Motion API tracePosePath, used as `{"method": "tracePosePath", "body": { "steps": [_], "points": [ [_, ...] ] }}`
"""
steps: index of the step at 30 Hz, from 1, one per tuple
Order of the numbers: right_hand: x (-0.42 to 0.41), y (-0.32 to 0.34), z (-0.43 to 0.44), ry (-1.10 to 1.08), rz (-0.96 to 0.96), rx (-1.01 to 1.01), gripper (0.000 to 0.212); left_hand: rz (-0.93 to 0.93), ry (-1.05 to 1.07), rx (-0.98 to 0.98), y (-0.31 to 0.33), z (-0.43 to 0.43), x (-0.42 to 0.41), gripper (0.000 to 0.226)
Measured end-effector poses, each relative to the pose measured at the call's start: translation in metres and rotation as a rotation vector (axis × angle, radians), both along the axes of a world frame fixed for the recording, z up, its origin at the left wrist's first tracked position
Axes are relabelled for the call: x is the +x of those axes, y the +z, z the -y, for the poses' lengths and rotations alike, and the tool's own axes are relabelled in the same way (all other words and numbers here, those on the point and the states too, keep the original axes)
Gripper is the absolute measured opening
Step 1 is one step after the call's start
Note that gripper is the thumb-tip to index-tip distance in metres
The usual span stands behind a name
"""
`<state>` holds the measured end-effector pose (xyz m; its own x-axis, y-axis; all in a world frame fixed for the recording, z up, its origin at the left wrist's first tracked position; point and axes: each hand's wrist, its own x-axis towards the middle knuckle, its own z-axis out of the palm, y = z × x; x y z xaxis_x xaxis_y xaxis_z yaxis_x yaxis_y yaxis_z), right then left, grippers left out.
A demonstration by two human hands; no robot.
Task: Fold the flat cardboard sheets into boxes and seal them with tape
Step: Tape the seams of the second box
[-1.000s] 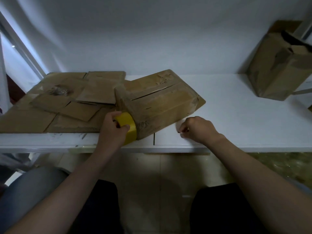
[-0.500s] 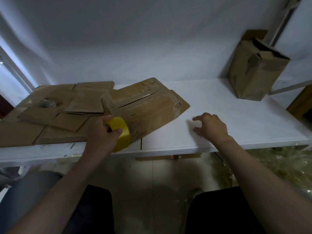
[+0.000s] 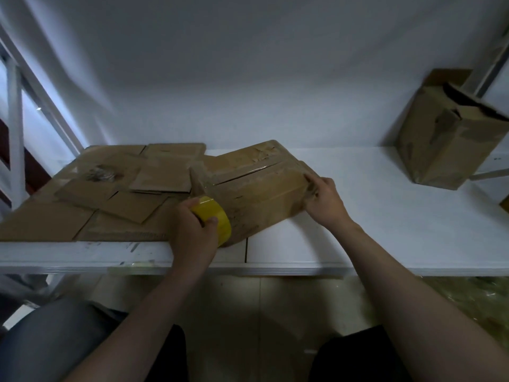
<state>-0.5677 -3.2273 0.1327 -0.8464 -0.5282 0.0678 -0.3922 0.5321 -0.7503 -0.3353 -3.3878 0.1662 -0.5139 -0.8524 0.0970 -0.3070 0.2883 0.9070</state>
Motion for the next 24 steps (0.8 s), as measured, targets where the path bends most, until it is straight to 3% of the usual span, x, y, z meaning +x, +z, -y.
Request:
{"method": "tracePosePath", "body": {
  "steps": [9,13,17,20,24],
  "points": [
    [-0.019,0.015,-0.024,-0.236,0.112,-0.154,0.068,-0.006,-0.126,0.066,0.001,-0.009,-0.046,0.046],
    [-0.034,0.008,-0.030,-0.243,0.096,-0.133,0.029,0.028,-0.105,0.032,0.008,0.012,-0.070,0.044],
    [-0.032,0.012,-0.024,-0.133,0.079,-0.209,0.047,0.061,-0.106,0.084,0.017,0.035,-0.084,0.046],
    [-0.017,0.025,-0.013,-0.081,0.046,-0.250,0.040,0.051,-0.090,0.091,0.020,0.050,-0.085,0.043],
    [-0.020,0.018,-0.009,-0.185,0.184,-0.327,0.021,0.027,-0.063,0.089,0.024,0.062,-0.079,0.045]
  ]
}}
